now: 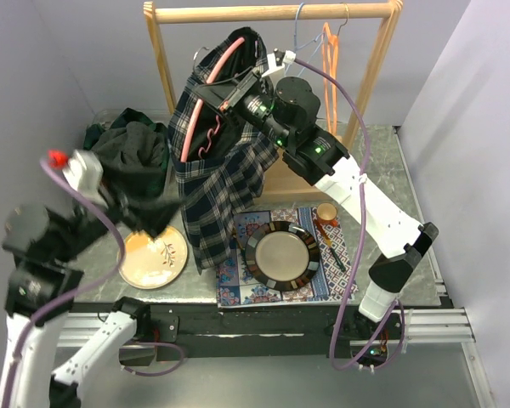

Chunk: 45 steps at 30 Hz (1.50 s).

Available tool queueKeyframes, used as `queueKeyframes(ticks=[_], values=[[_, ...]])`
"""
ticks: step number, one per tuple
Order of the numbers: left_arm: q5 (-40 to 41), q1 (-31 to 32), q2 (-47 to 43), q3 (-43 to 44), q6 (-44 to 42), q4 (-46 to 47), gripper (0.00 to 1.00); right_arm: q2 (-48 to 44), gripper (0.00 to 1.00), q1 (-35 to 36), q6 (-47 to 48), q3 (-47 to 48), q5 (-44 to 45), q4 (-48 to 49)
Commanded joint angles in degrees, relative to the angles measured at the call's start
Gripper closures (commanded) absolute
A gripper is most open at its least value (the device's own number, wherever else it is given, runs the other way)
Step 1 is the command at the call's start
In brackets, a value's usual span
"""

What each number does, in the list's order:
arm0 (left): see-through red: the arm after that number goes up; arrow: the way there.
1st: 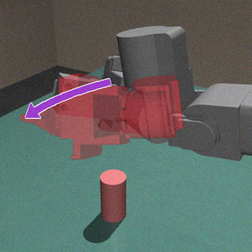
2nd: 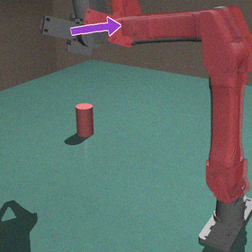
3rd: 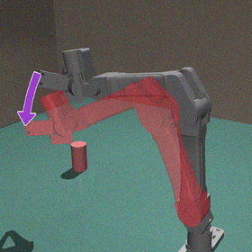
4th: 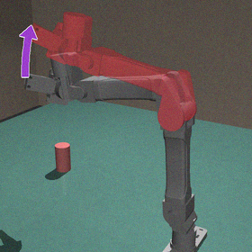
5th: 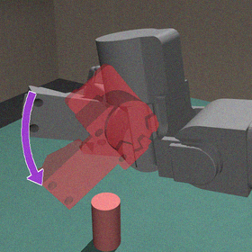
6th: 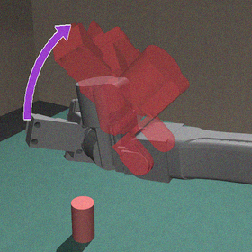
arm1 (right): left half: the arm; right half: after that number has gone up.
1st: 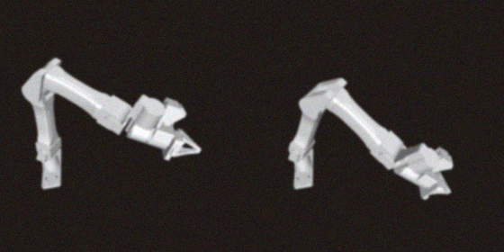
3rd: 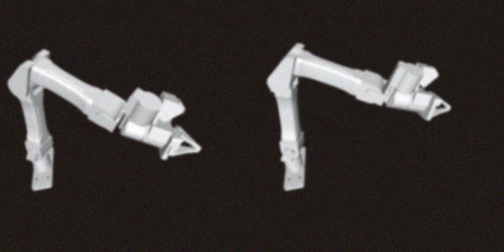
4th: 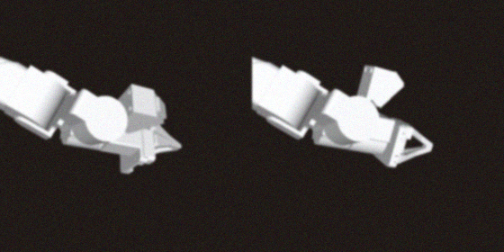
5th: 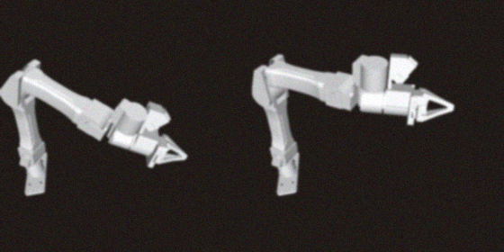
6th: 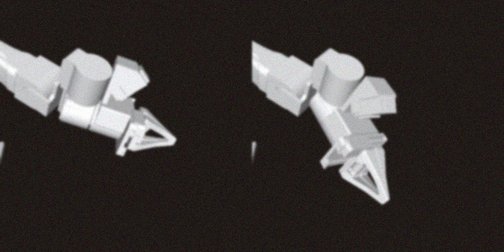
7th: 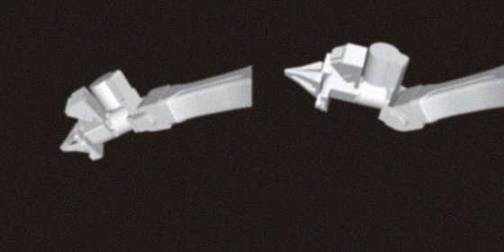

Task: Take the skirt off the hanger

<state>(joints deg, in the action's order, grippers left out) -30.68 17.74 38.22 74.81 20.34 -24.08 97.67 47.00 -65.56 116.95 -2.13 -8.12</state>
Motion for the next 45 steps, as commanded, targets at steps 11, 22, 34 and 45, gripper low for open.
queueKeyframes(ticks=[11, 22, 34, 45], values=[[15.38, 0.19, -13.18, -23.65, -3.63, 10.10, 0.01, -6.08, 1.00, 2.74, -2.20, 2.15, 3.28, 15.41], [7.30, 0.19, -9.92, -25.60, -3.28, 12.84, 0.99, -3.37, 1.00, 2.66, -5.81, 6.88, 2.31, 15.95], [18.26, 0.11, -12.64, -26.29, -1.44, 4.65, 0.99, -2.40, 1.00, -5.95, -13.80, 14.62, 0.48, 12.34], [44.37, 0.19, -14.92, -22.25, 5.06, 2.37, 0.99, -5.82, 1.00, -8.51, -21.98, 6.36, -11.58, 18.50]])
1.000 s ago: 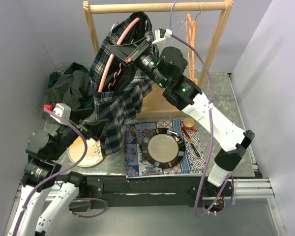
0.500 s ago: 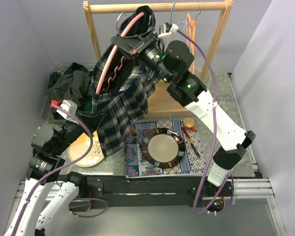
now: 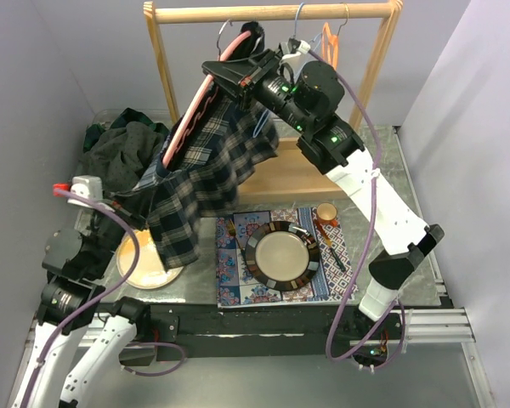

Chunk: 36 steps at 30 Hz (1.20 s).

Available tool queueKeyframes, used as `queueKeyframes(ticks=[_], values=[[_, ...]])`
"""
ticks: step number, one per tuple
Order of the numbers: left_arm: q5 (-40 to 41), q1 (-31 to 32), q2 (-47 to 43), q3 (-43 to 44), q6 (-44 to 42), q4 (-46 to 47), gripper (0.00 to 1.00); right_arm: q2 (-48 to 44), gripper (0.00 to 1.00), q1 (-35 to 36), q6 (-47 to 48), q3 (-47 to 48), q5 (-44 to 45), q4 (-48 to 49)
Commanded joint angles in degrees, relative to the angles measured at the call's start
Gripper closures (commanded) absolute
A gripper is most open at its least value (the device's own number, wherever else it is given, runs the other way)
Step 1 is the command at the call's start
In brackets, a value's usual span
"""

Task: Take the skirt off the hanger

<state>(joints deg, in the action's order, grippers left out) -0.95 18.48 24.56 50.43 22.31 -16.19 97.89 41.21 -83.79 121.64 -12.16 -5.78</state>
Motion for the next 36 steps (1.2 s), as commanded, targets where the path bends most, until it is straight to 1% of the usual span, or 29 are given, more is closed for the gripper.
queueKeyframes(ticks=[1, 2, 3, 6, 11, 14, 16, 17, 19, 20, 22, 23, 26, 27, 28, 29, 30, 31, 32, 33, 34, 35, 36], values=[[15.62, -0.55, -1.44, 2.04, 3.70, -5.61, 0.99, -5.78, 1.00, -2.72, -3.66, 3.49, -1.72, 14.41], [16.85, -0.55, -1.62, 2.04, 4.49, -6.05, 0.99, -5.34, 1.00, -2.72, -4.18, 4.64, -2.16, 13.96], [21.47, -0.64, -1.62, 2.47, 5.20, -6.92, 0.99, -4.38, 1.00, -2.72, -4.62, 5.61, -2.68, 14.04], [25.98, -0.55, -1.18, 3.96, 5.82, -9.12, 0.99, -4.10, 1.00, -2.98, -5.86, 6.85, -5.50, 14.66], [28.81, -0.55, -3.55, 2.65, 6.70, -7.81, 0.99, -8.85, 1.00, -4.38, -6.03, -1.14, -5.50, 18.87], [30.39, -0.64, -3.12, 3.44, 6.26, -8.07, 0.99, -8.15, 1.00, -5.26, -6.47, 0.69, -7.61, 18.00], [32.49, -0.64, -1.02, 6.16, 6.35, -11.04, 0.99, -8.06, 1.00, -5.26, -7.35, -0.26, -8.75, 19.74], [37.55, -0.55, -0.48, 6.86, 7.91, -12.10, 0.99, -8.50, 1.00, -5.35, -8.05, -0.96, -8.93, 20.80], [42.24, -0.64, -0.30, 7.57, 9.16, -12.65, 0.99, -8.15, 1.00, -5.18, -7.80, 0.51, -10.33, 19.50], [45.04, -0.64, -0.65, 7.14, 8.46, -11.86, 0.99, -7.89, 1.00, -4.74, -7.97, 0.87, -11.12, 19.93], [47.09, -0.55, -1.35, 6.17, 7.15, -10.19, 0.99, -8.32, 1.00, -4.12, -9.11, -0.17, -12.70, 22.90], [47.09, -0.55, -1.44, 6.34, 6.18, -9.49, 0.99, -9.20, 1.00, -3.95, -9.37, -0.35, -13.23, 22.75], [41.31, -0.55, -1.53, 8.18, 2.58, -5.37, 0.99, -12.61, 1.00, -3.42, -7.80, -3.86, -14.90, 20.90], [38.42, -0.55, -1.18, 9.84, 1.61, -4.57, 0.99, -13.76, 1.00, -3.33, -7.53, -7.44, -15.78, 20.72], [37.44, -0.55, 0.13, 11.08, -0.23, -3.69, 0.99, -14.91, 1.00, -2.81, -7.36, -9.82, -16.74, 21.33], [36.82, -0.55, 1.10, 12.48, -1.20, -3.07, 0.99, -17.35, 1.00, -2.54, -6.66, -12.37, -19.54, 22.12], [35.77, -0.55, 2.06, 15.63, -2.08, -1.67, 0.99, -18.51, 1.00, -2.19, -5.87, -15.01, -20.96, 22.48], [35.15, -0.55, 4.34, 17.31, -3.83, -0.61, 0.99, -19.57, 1.00, -2.01, -5.16, -19.91, -22.71, 22.74], [34.62, -0.55, 5.40, 18.81, -4.72, 0.62, 0.99, -21.58, 1.00, -2.01, -4.03, -22.74, -26.73, 23.27], [34.09, -0.55, 6.55, 22.13, -5.25, 2.54, 0.99, -22.64, 1.00, -1.93, -3.75, -28.77, -28.08, 24.05], [34.00, -0.55, 8.91, 23.99, -5.60, 3.26, 0.99, -23.78, 1.00, -1.92, -3.75, -31.96, -29.31, 26.59], [34.00, -0.55, 10.06, 27.31, -5.87, 3.87, 0.99, -25.19, 1.00, -1.75, -3.66, -34.52, -31.67, 27.83], [34.00, -0.64, 12.25, 28.83, -6.39, 5.53, 0.99, -25.46, 1.00, -1.66, -3.14, -37.42, -33.26, 28.36]])
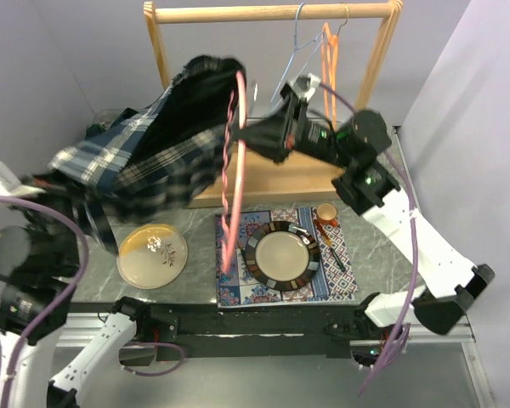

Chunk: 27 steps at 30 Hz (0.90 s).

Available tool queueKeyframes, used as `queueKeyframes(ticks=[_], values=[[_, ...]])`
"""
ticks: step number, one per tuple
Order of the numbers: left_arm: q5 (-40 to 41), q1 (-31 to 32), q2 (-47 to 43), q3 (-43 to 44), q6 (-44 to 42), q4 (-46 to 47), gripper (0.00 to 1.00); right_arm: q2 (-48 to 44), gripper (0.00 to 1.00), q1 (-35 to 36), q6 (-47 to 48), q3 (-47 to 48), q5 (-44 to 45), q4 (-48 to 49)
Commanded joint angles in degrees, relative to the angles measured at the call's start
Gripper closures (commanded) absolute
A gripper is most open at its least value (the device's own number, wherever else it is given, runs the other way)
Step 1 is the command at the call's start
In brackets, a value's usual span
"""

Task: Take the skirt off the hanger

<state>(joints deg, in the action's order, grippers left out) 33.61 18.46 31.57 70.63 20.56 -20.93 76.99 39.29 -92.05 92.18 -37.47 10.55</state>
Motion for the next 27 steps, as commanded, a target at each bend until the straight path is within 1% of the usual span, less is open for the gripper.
queueKeyframes(ticks=[1, 3, 5, 7, 10, 12, 14, 15, 17, 19, 21, 23, 27], values=[[0.05, -0.62, 6.30, 10.13, -5.78, 11.16, 0.99, -4.83, 1.00, 0.44, 6.69, -8.85, -9.27, 12.39], [0.76, -0.53, 9.45, 14.08, -7.45, 12.66, 0.99, -5.09, 1.00, 1.40, 8.20, -11.04, -13.14, 13.61], [2.07, -0.53, 11.48, 16.72, -11.14, 15.99, 0.99, -5.88, 1.00, 2.02, 10.04, -12.37, -15.34, 14.94], [3.56, -0.53, 14.65, 18.13, -14.73, 19.42, 0.99, -6.15, 1.00, 2.28, 13.02, -13.43, -19.20, 14.24], [4.01, -0.53, 18.96, 23.66, -16.42, 19.87, 0.99, -6.76, 1.00, 2.29, 14.44, -15.98, -22.37, 15.12], [4.88, -0.53, 21.24, 24.38, -18.26, 20.49, 0.99, -6.85, 1.00, 2.37, 15.41, -17.03, -24.04, 16.16], [6.81, -0.53, 22.65, 25.34, -19.49, 23.03, 0.99, -6.86, 1.00, 2.37, 15.41, -17.65, -26.15, 18.36], [7.17, -0.53, 23.87, 25.61, -21.85, 23.56, 0.99, -7.03, 1.00, 2.37, 14.28, -18.35, -26.59, 21.33], [8.22, -0.53, 24.85, 26.14, -23.27, 25.40, 0.99, -7.21, 1.00, 2.37, 13.57, -18.88, -27.65, 23.63], [9.80, -0.62, 26.60, 27.27, -26.08, 26.63, 0.99, -7.73, 1.00, 2.55, 15.40, -18.62, -27.65, 22.16], [14.18, -0.62, 29.41, 29.29, -30.11, 27.78, 0.99, -7.91, 1.00, 2.64, 16.64, -18.62, -28.18, 21.45], [15.87, -0.62, 31.17, 31.23, -33.63, 30.23, 0.99, -7.56, 1.00, 2.64, 17.68, -19.67, -29.31, 21.10], [16.58, -0.53, 33.19, 33.25, -35.32, 31.39, 0.99, -7.56, 1.00, 2.64, 20.33, -20.64, -28.97, 18.81]])
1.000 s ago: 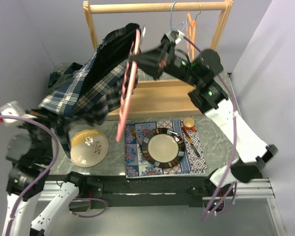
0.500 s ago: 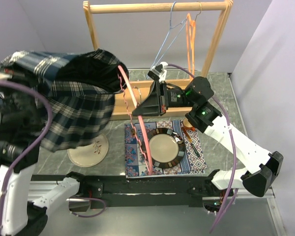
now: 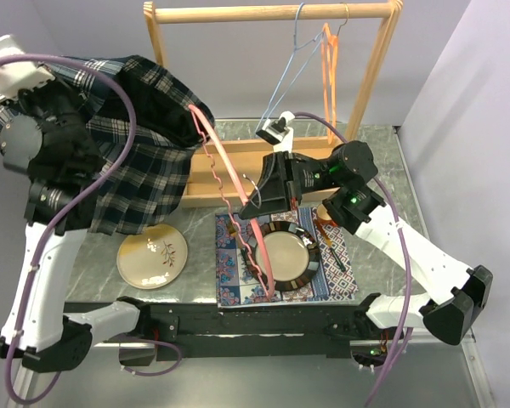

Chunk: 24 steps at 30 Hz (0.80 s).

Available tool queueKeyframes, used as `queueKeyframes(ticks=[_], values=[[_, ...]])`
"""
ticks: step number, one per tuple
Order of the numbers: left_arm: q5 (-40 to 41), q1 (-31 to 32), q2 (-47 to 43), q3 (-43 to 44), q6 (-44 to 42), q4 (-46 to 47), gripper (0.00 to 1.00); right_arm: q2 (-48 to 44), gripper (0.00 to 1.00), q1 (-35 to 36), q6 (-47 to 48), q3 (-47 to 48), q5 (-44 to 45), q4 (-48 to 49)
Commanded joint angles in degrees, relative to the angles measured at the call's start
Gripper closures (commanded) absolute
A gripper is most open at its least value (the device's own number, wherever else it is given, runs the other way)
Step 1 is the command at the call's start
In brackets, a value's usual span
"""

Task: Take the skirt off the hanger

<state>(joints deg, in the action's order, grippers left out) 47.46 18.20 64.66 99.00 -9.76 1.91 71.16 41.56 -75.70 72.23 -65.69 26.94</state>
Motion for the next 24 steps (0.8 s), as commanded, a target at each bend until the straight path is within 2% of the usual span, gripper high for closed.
queueKeyframes(ticks=[1, 5, 13, 17, 21, 24], values=[[2.90, -0.35, 0.46, 5.41, -5.88, 9.24, 0.99, -1.90, 1.00, 0.36, 4.33, -0.60, -0.58, 2.16], [3.87, -0.53, 2.74, 8.57, -8.78, 11.18, 0.99, -1.81, 1.00, -0.16, 6.61, 2.47, 0.38, -2.23], [5.00, -3.51, 9.86, 15.34, -12.38, 11.79, 0.99, -3.39, 1.00, -1.57, 20.41, 8.72, 9.43, -22.18], [6.59, -7.20, 13.38, 15.78, -13.97, 13.03, 0.99, -3.22, 1.00, -1.92, 20.33, 7.85, 10.93, -21.23], [3.78, -11.07, 17.86, 20.16, -4.68, 4.79, 0.99, -3.30, 1.00, -2.10, 20.59, 7.84, 12.25, -20.70], [4.04, -12.31, 22.50, 24.83, -5.00, 3.62, 0.99, -2.52, 1.00, -2.10, 21.03, 8.37, 12.43, -20.53]])
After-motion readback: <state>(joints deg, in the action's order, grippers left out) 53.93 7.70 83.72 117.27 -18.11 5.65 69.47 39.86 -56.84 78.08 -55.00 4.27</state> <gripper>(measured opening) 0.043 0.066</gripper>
